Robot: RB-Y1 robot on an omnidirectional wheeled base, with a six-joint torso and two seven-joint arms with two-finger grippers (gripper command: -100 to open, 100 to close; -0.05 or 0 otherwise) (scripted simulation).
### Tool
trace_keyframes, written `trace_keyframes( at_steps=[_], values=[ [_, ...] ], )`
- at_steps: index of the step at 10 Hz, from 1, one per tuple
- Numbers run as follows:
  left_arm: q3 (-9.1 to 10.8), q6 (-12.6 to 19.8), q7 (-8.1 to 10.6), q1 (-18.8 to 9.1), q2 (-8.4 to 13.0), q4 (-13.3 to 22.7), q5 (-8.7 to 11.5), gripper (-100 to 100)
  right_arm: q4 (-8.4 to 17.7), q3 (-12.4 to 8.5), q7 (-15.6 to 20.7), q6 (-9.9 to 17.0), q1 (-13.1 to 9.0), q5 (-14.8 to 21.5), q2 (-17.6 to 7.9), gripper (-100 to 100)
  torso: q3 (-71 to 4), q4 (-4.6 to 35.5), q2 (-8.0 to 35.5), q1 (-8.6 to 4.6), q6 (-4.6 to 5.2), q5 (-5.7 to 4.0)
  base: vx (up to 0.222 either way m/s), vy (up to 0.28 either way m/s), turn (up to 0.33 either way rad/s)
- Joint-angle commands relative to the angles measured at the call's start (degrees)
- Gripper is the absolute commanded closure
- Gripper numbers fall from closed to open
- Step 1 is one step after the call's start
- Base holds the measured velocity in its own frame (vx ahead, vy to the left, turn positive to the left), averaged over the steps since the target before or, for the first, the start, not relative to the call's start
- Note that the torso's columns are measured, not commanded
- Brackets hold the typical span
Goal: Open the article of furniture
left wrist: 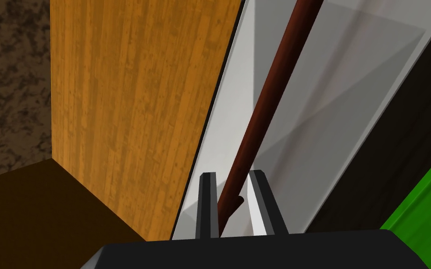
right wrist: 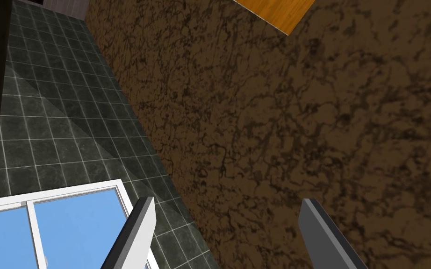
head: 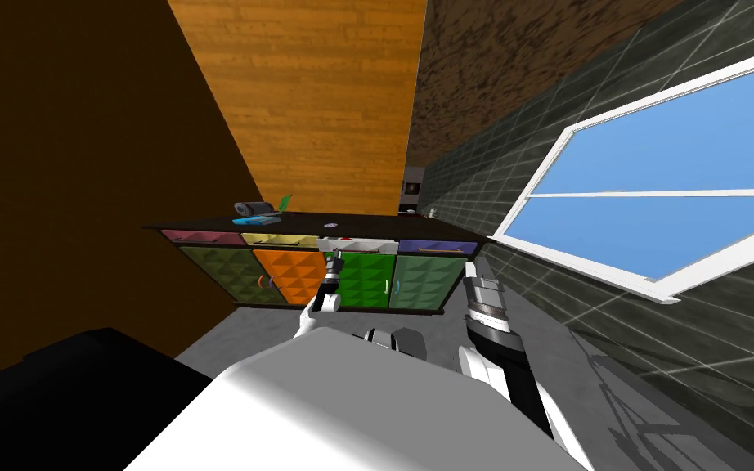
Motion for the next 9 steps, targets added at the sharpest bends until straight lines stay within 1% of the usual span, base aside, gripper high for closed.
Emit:
trace_keyframes(
  at_steps=[1,2,3,4,6,7,8,9],
  values=[
    [-0.89,-0.44,0.79,-4.67,0.20,4.90,-0.56,100,0.00,0.00,0.00,0.00,0.01,0.00,0.00,0,0.06,0.03,0.14,0.05,-0.18,0.00,-0.078,-0.030,0.152],
    [-0.89,-0.44,0.79,-4.67,0.20,6.00,-0.56,100,0.00,0.00,0.00,0.00,0.00,0.00,0.00,0,0.16,0.09,0.28,0.01,-0.10,0.00,-0.028,-0.003,0.005],
    [-1.46,-1.07,1.53,-7.56,0.60,7.87,-1.06,100,0.00,0.00,0.00,0.00,0.00,0.00,0.00,0,0.10,-0.04,0.14,0.04,-0.01,0.06,-0.081,0.009,0.147],
    [-1.46,-1.07,1.53,-9.23,0.60,9.23,-1.06,100,0.00,0.00,0.00,0.00,0.00,0.00,0.00,0,0.12,0.07,0.24,0.04,-0.07,-0.01,-0.081,-0.010,0.115],
    [-1.46,-1.07,1.53,-9.64,0.60,11.33,-1.06,100,0.00,0.00,0.00,0.00,0.00,0.00,0.00,0,0.18,0.17,0.31,-0.06,-0.11,-0.09,-0.031,-0.017,0.026],
    [-2.04,-1.70,2.27,-12.74,1.00,13.14,-1.55,100,0.00,0.00,0.00,0.00,0.00,0.00,0.00,0,0.09,0.00,0.15,-0.05,-0.03,-0.02,-0.061,0.030,0.156],
    [-2.04,-1.70,2.27,-14.04,1.00,13.92,-1.55,100,0.00,0.00,0.00,0.00,0.00,0.00,0.00,0,0.13,0.22,0.30,0.09,-0.17,-0.10,-0.081,-0.007,0.133],
    [-2.04,-1.70,2.27,-14.61,1.00,15.24,-1.55,100,0.00,0.00,0.00,0.00,0.00,0.00,0.00,0,0.27,0.34,0.51,0.04,-0.26,-0.14,-0.043,-0.027,0.039]
  ],
)
